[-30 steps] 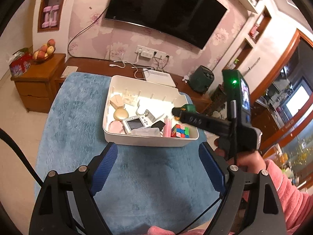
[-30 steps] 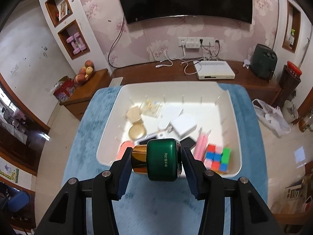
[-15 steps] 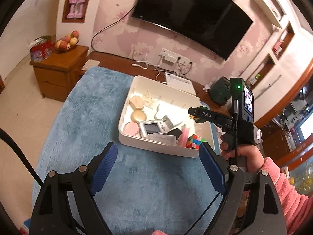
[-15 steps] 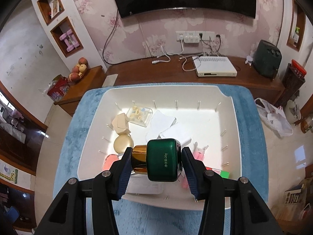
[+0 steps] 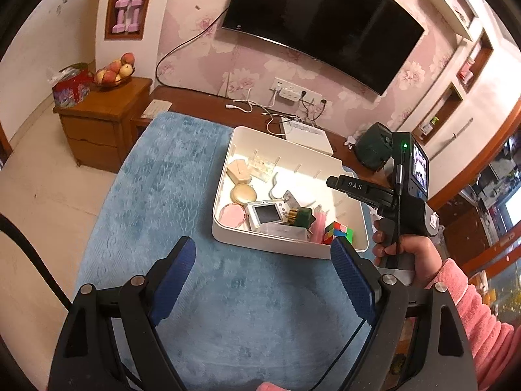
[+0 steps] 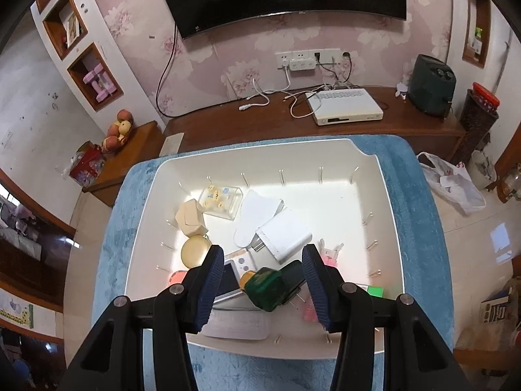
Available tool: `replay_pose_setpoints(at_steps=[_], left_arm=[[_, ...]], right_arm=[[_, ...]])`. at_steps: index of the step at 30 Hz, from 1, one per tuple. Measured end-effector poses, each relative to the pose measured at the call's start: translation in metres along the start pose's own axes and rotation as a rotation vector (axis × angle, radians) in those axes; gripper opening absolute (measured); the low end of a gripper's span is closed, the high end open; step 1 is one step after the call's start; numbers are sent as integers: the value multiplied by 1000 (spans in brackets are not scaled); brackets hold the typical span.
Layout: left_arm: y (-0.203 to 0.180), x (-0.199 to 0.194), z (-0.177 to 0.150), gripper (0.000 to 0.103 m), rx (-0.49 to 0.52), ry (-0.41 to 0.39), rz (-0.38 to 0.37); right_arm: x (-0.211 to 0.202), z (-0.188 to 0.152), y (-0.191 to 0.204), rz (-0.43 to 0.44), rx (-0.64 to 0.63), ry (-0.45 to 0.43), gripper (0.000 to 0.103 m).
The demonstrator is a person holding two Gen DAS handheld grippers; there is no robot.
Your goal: Organize rigid objects
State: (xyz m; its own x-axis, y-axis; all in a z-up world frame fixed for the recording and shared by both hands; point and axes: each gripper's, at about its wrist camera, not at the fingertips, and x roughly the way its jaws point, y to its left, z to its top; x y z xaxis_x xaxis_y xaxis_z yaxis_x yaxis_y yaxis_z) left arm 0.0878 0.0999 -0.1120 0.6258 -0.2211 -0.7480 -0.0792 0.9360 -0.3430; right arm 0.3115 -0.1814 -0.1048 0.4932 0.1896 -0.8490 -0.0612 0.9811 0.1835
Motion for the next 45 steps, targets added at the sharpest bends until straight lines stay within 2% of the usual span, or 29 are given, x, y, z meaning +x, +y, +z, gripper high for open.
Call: replay_pose_setpoints(at_steps=[10,19,25,31,36,40,45], left_arm=[[15,-19,7,87,116,12,-38],[35,-35,-4,87,231,67,-69],[40,-36,-18,87,252,104,-86],[35,-33,-28,87,267,125,-99],[27,-29,-36,87,266,133,-64],[18,-23,-43,87,243,164,-15],[1,-23,-54,87,236,162,44]], right_arm=[[-27,-31,9,-21,105,-40,70],[-46,-103,23,-51,200,-30,78],[-58,-152,34,-81,181,34,80],[-69,-182,37,-80,155,133,82],[-91,-197,36,-48,172,172,86],[-106,-201,30,-78,134,198,87],[-123,-204,21,-28,129,242,87]])
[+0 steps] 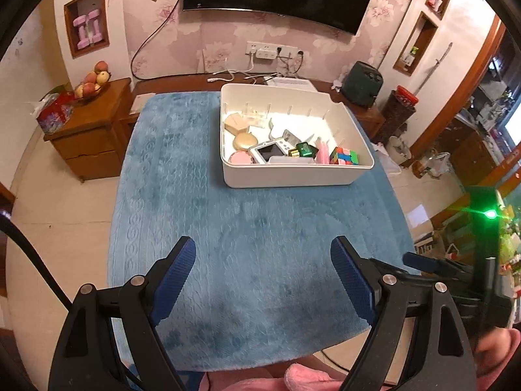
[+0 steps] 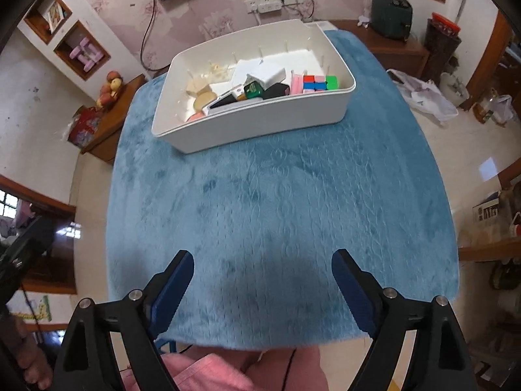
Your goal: Organize rigid objects
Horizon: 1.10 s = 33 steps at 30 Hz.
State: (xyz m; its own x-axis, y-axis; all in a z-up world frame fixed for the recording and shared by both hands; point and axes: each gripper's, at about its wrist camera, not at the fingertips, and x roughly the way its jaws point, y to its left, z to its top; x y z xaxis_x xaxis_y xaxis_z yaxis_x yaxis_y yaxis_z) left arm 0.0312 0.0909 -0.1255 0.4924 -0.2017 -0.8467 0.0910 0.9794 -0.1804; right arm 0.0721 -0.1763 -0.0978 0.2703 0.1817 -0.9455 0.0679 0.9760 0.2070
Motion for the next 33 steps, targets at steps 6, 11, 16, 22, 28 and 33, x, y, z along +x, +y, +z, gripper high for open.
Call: replay_pose_setpoints(at_steps=[6,11,16,22,28,33], left_arm=[[-17,-5,-11,87,-54,15,60],[-35,-15,-18,87,-65,9,99],[-51,-27,-15,87,-43,-38,120],[-66,-45,-12,95,-30,-142,163],[-81,-59,-19,102,-25,-245,214],[-84,-66,-23,102,-45,-310,254]], right_arm=[[-24,-14,-18,100,32,54,92],[-51,-15,-31,69,-1,21,100],[-84,-12,-36,48,-59,-92,101],[-111,-12,-37,46,-129,-235,101],[-127,-16,-40,38,-164,-343,103],[-129,-20,-38,44,-202,-386,103]])
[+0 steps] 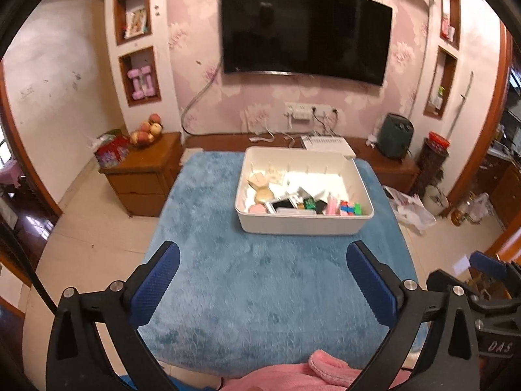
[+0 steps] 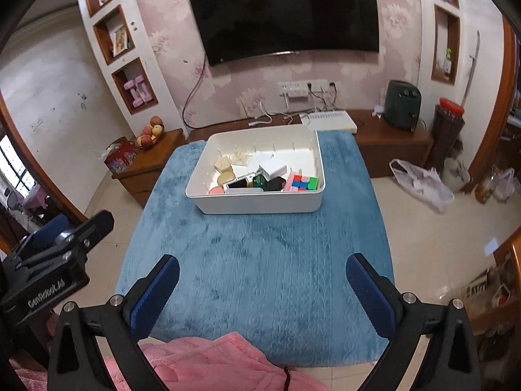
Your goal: Organize rigid objects
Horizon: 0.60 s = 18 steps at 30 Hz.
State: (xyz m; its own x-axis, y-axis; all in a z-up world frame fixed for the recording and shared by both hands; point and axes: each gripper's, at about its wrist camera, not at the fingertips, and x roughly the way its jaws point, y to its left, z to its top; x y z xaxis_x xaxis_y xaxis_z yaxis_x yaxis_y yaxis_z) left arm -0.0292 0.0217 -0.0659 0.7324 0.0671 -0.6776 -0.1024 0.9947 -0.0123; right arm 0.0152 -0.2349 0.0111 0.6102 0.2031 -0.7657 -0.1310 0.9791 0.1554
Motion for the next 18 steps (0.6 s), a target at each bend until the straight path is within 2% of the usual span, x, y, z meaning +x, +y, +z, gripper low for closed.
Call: replay_pose_setpoints(at_steps=[8,18], left_arm=[[5,-12,1,102,-24,-76,64],[7,-12,1,102,-35,-79,91]], right_arm=[[0,4,2,17,-12,-30,103],[-6,7,14,22,-68,-75,103]])
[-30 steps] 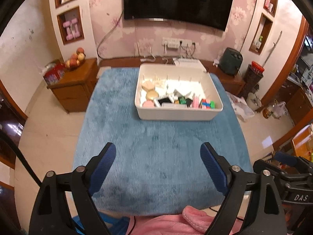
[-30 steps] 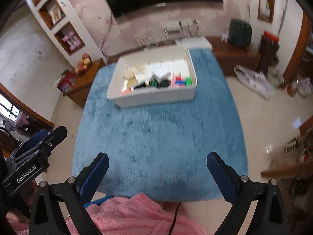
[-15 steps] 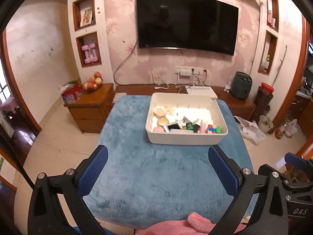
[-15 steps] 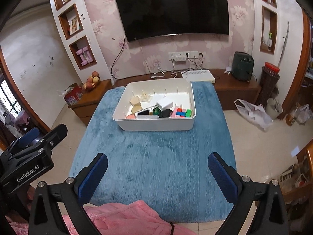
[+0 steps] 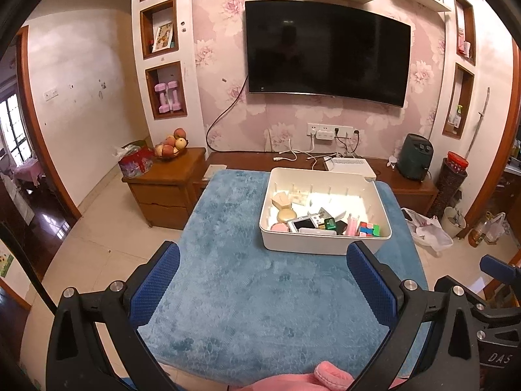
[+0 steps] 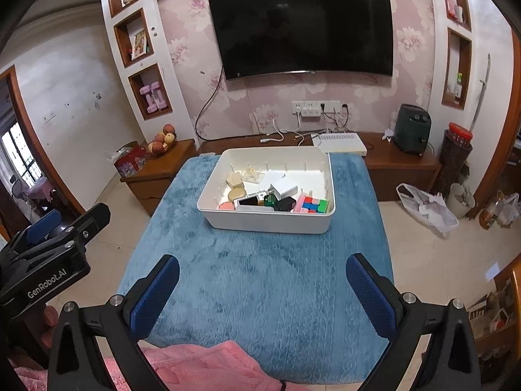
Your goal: Organize rigid objects
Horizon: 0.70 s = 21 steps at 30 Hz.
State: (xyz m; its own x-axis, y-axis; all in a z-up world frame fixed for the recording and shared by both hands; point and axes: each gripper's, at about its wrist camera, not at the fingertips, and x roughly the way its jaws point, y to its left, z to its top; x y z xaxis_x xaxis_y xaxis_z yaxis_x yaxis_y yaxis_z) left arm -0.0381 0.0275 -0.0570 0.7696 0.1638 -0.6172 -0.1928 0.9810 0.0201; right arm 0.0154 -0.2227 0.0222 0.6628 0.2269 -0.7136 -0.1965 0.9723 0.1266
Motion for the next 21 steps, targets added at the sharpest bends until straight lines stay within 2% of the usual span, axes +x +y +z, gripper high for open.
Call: replay_pose_setpoints(at_steps=[21], left_arm=[[-11,-2,8,102,44,-20,-9]], right_arm=[[-1,3,-3,-2,5,-13,103]])
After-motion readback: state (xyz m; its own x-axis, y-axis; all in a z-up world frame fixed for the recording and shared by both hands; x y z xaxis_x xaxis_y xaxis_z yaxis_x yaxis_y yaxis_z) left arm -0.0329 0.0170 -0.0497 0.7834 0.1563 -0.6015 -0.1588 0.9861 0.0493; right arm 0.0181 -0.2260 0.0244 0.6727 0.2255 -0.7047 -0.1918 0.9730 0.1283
